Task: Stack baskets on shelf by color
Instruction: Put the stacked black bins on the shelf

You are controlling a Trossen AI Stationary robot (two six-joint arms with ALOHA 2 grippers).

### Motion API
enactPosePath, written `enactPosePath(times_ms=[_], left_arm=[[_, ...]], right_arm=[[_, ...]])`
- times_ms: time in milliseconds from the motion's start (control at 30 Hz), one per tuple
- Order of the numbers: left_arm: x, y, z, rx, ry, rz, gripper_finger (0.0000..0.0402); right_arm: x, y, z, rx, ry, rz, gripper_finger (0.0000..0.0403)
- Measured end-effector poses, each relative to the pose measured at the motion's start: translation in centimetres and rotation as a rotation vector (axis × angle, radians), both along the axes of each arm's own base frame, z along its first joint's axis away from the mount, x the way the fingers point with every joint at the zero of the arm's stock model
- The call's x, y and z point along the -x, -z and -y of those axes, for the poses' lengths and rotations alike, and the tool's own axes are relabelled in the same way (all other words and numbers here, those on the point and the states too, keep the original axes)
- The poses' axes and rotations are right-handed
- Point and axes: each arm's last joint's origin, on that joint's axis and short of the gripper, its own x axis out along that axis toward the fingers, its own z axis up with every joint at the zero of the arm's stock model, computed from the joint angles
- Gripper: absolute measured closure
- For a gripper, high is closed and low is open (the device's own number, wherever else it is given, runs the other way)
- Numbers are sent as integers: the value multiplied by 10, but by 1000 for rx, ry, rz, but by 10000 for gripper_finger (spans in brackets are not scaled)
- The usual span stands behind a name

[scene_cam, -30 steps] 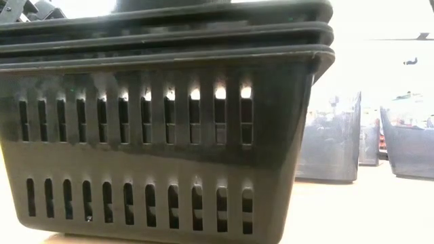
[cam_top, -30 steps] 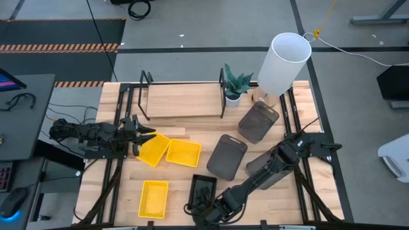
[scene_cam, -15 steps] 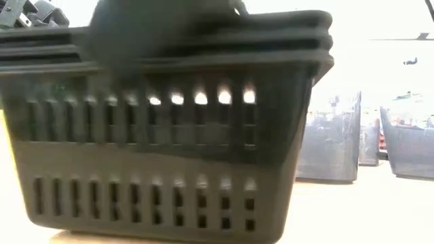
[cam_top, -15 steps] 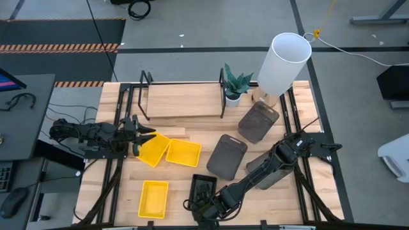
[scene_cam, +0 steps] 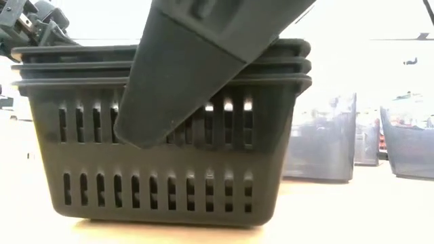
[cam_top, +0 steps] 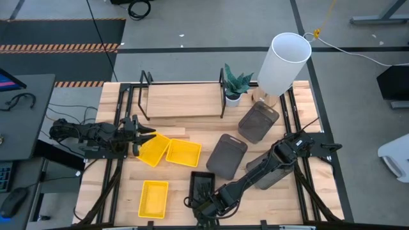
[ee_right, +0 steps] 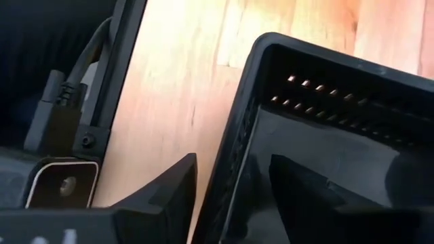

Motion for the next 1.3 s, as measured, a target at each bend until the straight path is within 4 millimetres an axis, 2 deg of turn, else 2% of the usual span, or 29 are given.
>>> enactPosePath(times_ms=[533, 667, 967, 1300], left_arm=[[0, 0, 0, 0, 0, 0, 285], [0, 0, 0, 0, 0, 0, 285], [0, 0, 0, 0, 0, 0, 285], [0, 0, 0, 0, 0, 0, 285]], right_arm=[[-1, 0, 1, 1, -25, -5, 355], [-2, -7, 0, -3, -41, 7, 383], [-1, -34, -8, 9, -119, 29, 377], [3, -61, -12, 106, -143, 67, 382]])
